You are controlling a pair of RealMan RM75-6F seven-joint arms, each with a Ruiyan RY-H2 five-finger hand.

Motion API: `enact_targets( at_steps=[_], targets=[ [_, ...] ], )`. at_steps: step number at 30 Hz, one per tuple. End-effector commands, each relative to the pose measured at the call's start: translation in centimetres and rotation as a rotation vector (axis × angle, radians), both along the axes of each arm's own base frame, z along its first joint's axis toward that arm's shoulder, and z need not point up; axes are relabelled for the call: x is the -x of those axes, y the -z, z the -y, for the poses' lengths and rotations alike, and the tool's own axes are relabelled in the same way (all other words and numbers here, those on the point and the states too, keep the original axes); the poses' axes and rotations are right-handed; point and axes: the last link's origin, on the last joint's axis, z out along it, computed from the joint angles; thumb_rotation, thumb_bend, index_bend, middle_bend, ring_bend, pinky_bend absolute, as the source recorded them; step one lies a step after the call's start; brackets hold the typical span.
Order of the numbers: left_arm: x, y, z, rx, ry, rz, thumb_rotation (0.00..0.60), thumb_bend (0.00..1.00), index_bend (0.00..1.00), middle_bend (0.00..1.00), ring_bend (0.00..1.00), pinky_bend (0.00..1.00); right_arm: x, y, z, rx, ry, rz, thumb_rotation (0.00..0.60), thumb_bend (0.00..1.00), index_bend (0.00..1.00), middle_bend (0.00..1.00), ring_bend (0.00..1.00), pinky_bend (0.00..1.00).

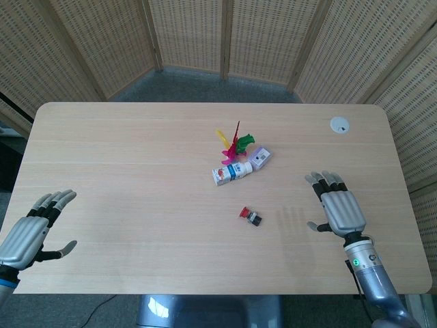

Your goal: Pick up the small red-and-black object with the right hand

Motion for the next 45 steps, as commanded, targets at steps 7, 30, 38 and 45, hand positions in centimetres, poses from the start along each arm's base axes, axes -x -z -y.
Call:
enact_targets(
  at_steps=[7,30,38,45],
  targets=[
    [0.1,-0.3,0.3,-0.013,-0.002,0.003,0.6,0.33,0.0,0.0,0.0,0.0,-0.2,0.4,-0.1,-0.011,-0.007,0.008,0.6,0.11,0.09,0.0,0.0,0.0],
    [0.7,-0.8,-0.9,-0.021,0.003,0.005,0.6,0.33,0.0,0.0,0.0,0.0,-3.2,9.5,1.0,-0.235,-0.079,-0.035,0.6,0.08,0.0,0.0,0.0,0.0],
    [1.3,-1.0,-0.6,-0.027,-0.008,0.007,0.6,0.33,0.0,0.0,0.0,0.0,-4.3,13.5,2.4,-0.269,-0.06,-0.058,0.6,0.08,0.0,0.01,0.0,0.0],
    [1.7,-1.1,-0.6,-0.031,-0.017,0.008,0.6,0.33,0.0,0.0,0.0,0.0,-4.9,16.4,3.7,-0.299,-0.034,-0.08,0.599,0.08,0.01,0.13,0.01,0.0]
  ],
)
